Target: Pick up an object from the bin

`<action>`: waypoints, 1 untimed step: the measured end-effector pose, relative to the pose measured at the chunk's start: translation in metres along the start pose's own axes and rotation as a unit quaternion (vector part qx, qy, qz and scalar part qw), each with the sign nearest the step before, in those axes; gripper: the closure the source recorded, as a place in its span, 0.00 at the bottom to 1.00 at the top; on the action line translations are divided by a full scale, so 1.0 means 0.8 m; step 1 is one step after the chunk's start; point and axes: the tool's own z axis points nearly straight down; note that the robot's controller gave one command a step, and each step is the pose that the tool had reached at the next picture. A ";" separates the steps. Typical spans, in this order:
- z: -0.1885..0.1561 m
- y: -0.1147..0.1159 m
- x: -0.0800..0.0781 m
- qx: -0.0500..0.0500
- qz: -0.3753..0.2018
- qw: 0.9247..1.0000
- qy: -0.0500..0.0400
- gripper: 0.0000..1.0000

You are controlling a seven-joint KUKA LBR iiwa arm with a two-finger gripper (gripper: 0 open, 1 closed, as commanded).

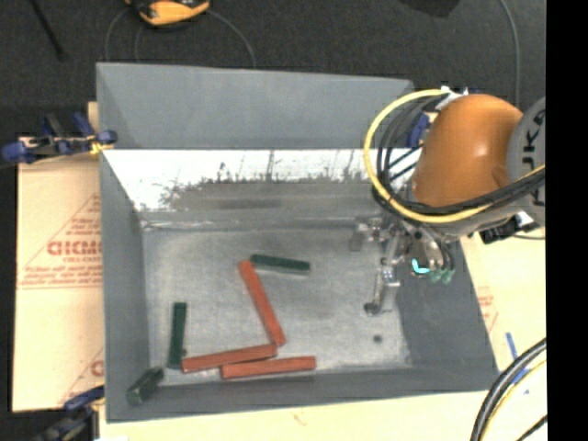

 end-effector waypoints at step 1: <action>-0.004 0.000 -0.002 0.000 -0.001 1.000 -0.004 0.00</action>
Offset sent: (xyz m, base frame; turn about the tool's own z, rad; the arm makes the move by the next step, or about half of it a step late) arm 0.0706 0.0905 -0.1305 -0.1879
